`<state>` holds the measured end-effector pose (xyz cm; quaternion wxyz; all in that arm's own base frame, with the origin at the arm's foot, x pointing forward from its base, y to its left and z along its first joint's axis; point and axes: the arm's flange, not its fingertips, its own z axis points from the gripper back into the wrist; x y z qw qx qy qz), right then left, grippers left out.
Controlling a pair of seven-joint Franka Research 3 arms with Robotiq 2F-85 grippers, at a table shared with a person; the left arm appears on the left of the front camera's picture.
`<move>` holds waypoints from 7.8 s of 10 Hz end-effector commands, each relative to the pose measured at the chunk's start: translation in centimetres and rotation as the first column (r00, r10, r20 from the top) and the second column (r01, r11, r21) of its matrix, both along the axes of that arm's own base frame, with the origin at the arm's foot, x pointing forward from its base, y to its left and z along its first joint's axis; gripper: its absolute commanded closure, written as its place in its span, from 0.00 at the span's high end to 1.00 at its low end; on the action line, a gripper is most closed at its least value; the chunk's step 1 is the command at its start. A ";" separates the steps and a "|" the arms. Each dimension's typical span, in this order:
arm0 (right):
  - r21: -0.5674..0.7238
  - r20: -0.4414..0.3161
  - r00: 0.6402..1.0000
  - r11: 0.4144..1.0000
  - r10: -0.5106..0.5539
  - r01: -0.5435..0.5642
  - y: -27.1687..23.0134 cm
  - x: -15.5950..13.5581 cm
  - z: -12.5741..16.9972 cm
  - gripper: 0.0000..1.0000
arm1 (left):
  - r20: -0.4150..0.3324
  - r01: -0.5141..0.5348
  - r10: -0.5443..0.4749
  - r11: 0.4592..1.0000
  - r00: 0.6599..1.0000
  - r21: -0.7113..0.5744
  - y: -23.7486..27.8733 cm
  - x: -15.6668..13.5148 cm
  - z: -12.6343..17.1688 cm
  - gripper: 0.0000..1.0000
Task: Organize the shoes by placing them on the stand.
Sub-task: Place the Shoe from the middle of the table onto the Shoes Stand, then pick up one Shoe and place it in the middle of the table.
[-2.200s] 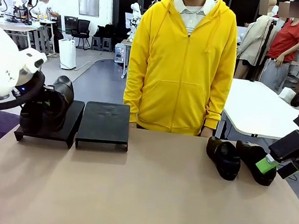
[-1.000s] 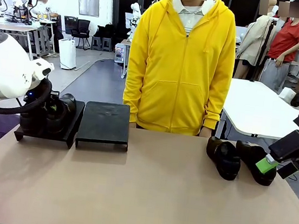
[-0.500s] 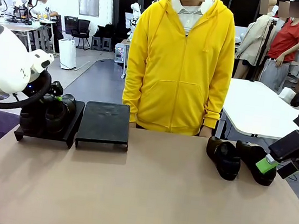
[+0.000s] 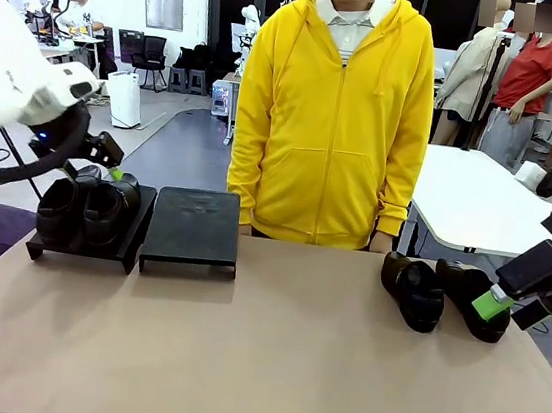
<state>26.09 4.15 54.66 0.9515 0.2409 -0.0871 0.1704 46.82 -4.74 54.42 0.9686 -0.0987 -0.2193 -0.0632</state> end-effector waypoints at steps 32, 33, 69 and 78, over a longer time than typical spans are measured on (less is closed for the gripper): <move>-0.345 -0.030 0.949 0.894 -0.315 0.286 -3.9 30.8 -9.7 1.00 | -0.198 0.359 -0.379 0.924 0.904 -0.128 -0.5 -17.1 2.9 1.00; -0.314 -0.016 0.952 0.906 -0.304 0.284 -4.3 32.5 -10.9 1.00 | -0.198 0.359 -0.379 0.924 0.904 -0.128 -0.5 -17.1 2.9 1.00; -0.385 -0.240 0.878 0.870 -0.415 0.306 -2.4 10.5 -7.3 0.00 | -0.198 0.359 -0.379 0.924 0.904 -0.128 -0.5 -17.1 2.9 1.00; -0.323 -0.088 0.932 0.896 -0.351 0.307 27.0 12.5 -16.5 0.00 | -0.198 0.359 -0.379 0.924 0.904 -0.128 -0.5 -17.1 2.9 1.00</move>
